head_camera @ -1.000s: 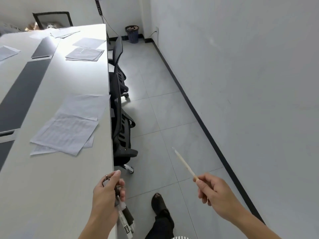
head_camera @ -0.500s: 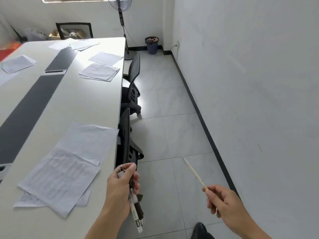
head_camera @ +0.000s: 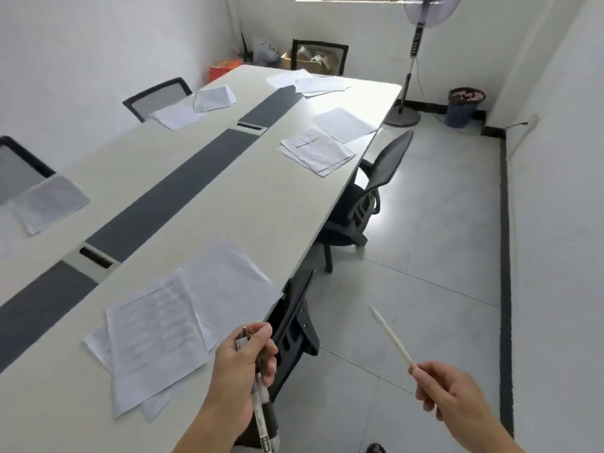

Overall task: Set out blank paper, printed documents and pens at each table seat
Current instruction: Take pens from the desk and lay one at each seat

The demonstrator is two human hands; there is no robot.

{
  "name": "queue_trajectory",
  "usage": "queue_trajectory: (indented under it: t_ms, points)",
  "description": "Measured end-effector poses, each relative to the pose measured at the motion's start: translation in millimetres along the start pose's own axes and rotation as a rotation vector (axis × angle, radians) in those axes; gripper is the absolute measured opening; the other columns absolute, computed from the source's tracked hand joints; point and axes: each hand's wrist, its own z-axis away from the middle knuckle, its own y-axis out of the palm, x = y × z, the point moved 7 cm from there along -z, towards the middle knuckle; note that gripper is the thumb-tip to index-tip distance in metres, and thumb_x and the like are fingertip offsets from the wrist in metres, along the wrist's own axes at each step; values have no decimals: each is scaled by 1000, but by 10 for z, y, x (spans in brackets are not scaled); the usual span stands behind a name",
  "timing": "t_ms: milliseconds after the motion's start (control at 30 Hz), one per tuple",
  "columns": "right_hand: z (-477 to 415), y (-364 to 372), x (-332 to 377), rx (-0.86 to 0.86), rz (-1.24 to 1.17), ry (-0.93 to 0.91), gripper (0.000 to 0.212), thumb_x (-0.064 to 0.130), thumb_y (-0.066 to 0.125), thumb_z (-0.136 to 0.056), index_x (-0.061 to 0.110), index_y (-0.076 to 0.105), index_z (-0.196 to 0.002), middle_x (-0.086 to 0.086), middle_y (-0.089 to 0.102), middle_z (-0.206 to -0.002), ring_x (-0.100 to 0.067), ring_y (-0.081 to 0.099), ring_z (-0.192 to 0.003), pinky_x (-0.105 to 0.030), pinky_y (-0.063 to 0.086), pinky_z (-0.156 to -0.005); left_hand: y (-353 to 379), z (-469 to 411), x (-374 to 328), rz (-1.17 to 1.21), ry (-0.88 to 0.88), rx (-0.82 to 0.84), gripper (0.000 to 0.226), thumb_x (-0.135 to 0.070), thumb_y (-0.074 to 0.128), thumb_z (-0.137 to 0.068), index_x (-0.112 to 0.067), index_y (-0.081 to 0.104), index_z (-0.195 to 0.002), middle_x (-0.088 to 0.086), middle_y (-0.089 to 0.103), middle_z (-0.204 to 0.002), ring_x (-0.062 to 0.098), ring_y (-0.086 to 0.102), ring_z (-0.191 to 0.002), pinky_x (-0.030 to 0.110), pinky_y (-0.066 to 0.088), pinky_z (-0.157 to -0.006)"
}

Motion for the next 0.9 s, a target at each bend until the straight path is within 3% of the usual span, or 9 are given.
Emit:
queue_trajectory:
  t_ms: [133,233,333,400,633,800,900]
  points:
    - [-816,39,546,116,124,-113,17,21,63,-93,18,73,-79,-2,64,-65,-14,56,-60,-28,43,-57,-202,-81,-43,63,9,-194,3,-8,60,-91,-7,58,-89,13,57,-64,19,46,-44,22,34,-40]
    - [-1349,292,993,205,182,-197,20,29,62,-93,21,72,-77,1,48,-60,-15,43,-57,-34,38,-57,-457,-132,-29,122,-7,-337,3,-9,60,-91,-8,58,-89,13,57,-65,19,46,-44,22,34,-41]
    - [-1830,710,1358,280,211,-234,20,29,62,-93,22,72,-77,10,40,-51,-10,36,-49,-28,33,-50,-702,-296,-68,158,0,-440,4,-9,61,-90,-8,58,-87,14,56,-65,18,45,-40,21,33,-38]
    - [-2082,1017,1559,301,251,-251,19,29,62,-93,21,73,-79,12,41,-48,-7,35,-45,-24,31,-46,-814,-455,-140,181,6,-468,5,-8,60,-90,-8,58,-86,14,56,-65,17,45,-39,20,33,-37]
    - [-2805,2027,2073,367,399,-253,16,30,62,-94,18,71,-90,4,52,-65,-12,42,-54,-24,35,-51,-1009,-1075,-568,264,13,-480,5,-8,60,-91,-8,58,-85,13,57,-63,17,47,-41,21,34,-37]
    - [-3226,2516,1999,367,583,-191,20,30,57,-96,15,70,-100,3,55,-70,-14,47,-60,-26,37,-54,-1103,-1251,-738,244,-10,-477,6,-9,60,-91,-8,59,-85,14,56,-66,19,46,-45,22,33,-40]
    - [-3455,2726,1878,371,747,-158,23,32,53,-97,16,67,-106,2,63,-85,-17,58,-75,-30,46,-64,-1231,-1278,-760,244,-22,-535,6,-9,61,-90,-7,59,-84,15,55,-67,19,45,-44,21,33,-39]
